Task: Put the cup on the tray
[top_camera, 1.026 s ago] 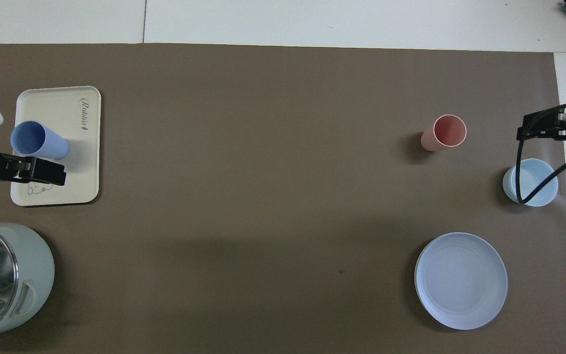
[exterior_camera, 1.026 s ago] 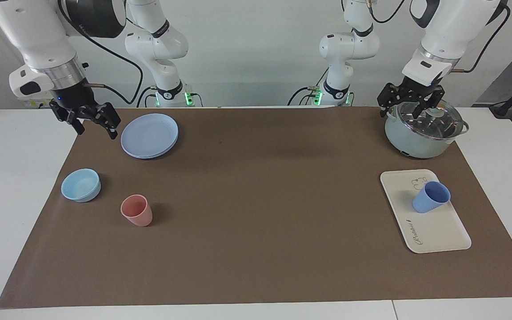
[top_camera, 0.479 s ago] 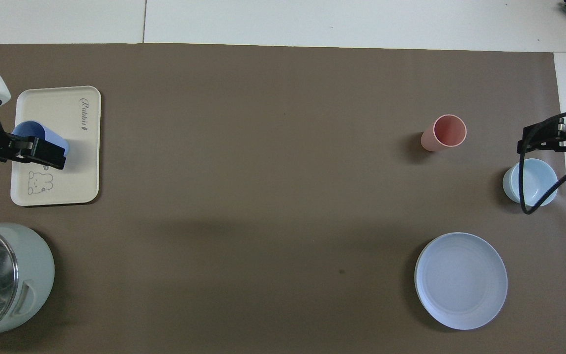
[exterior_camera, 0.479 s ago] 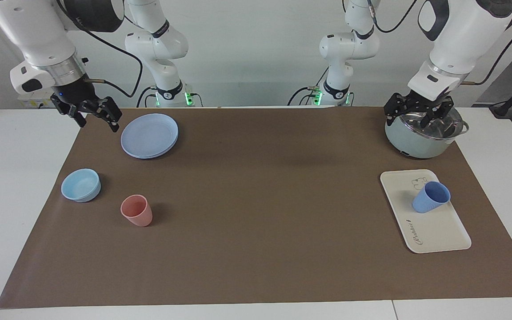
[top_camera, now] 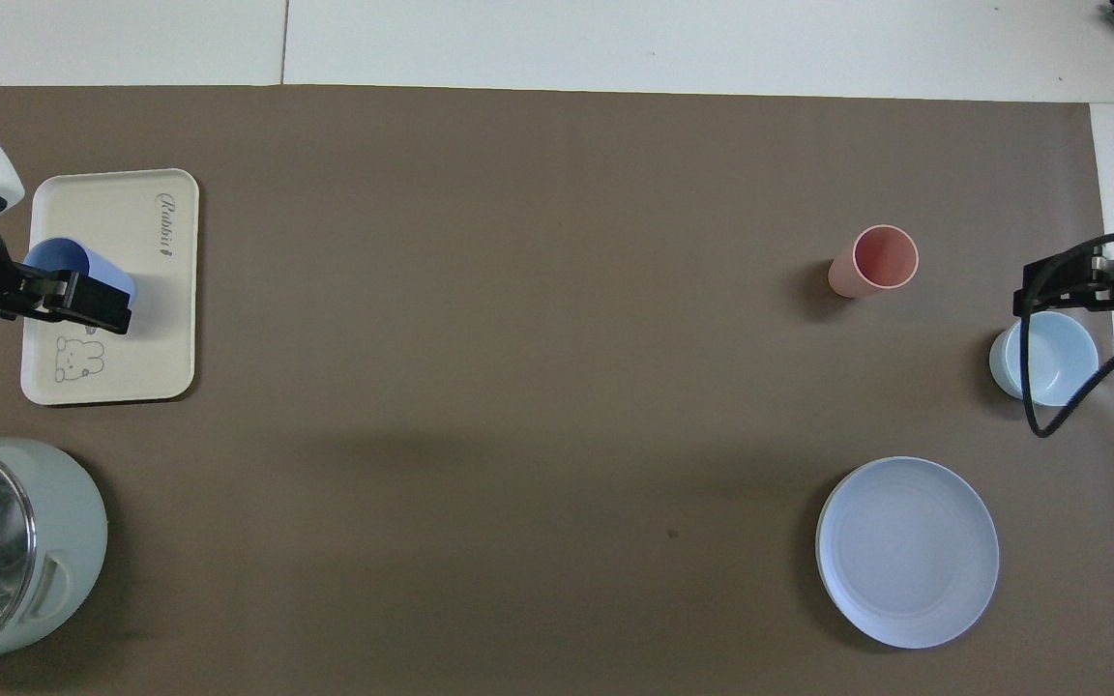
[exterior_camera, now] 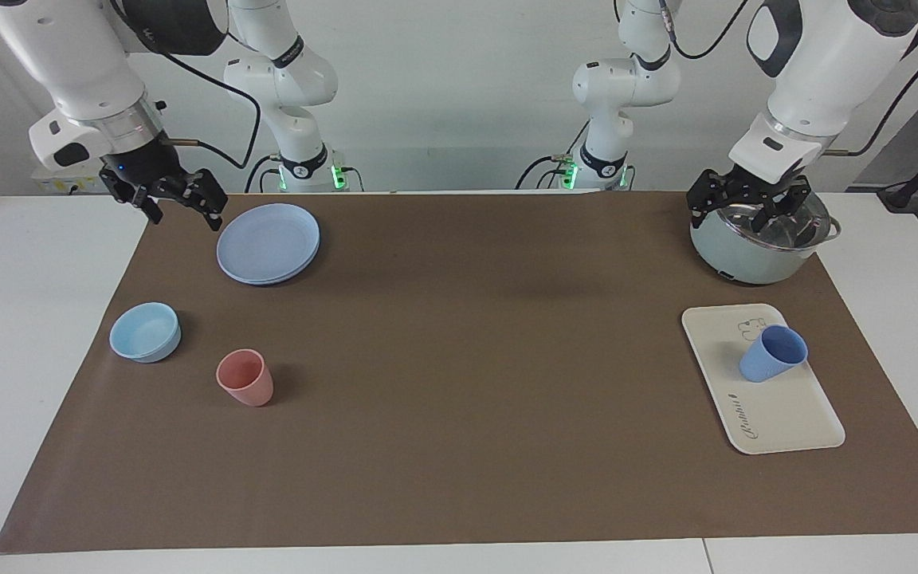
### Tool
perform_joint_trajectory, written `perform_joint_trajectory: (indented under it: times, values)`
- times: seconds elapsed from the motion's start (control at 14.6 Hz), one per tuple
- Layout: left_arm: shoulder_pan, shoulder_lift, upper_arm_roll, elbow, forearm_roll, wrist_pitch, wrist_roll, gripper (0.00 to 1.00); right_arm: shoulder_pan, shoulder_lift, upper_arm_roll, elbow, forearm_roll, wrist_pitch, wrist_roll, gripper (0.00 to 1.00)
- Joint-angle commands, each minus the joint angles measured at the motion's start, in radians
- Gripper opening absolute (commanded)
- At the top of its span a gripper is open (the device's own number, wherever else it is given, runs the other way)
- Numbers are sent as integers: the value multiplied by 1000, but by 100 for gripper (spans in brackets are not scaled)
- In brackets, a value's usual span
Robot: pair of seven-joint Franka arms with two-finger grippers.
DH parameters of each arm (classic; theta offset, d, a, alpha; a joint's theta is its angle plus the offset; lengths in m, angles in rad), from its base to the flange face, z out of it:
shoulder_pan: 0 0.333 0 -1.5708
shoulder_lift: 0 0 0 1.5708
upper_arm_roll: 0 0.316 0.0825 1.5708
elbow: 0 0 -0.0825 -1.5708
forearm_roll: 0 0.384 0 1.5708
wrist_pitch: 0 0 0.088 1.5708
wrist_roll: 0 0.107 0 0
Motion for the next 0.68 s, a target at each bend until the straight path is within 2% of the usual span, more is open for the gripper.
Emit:
perform_joint_trajectory:
  times: [0.0,0.62]
  values:
    - [13,-32,-2,-42,-12,68,8,100,-4,-18,4,-8,-10,-10,-54,99]
    - [7,-38,-2,-64,-30,84,14,100,-2,-25,4,-10,-8,-10,-89,99]
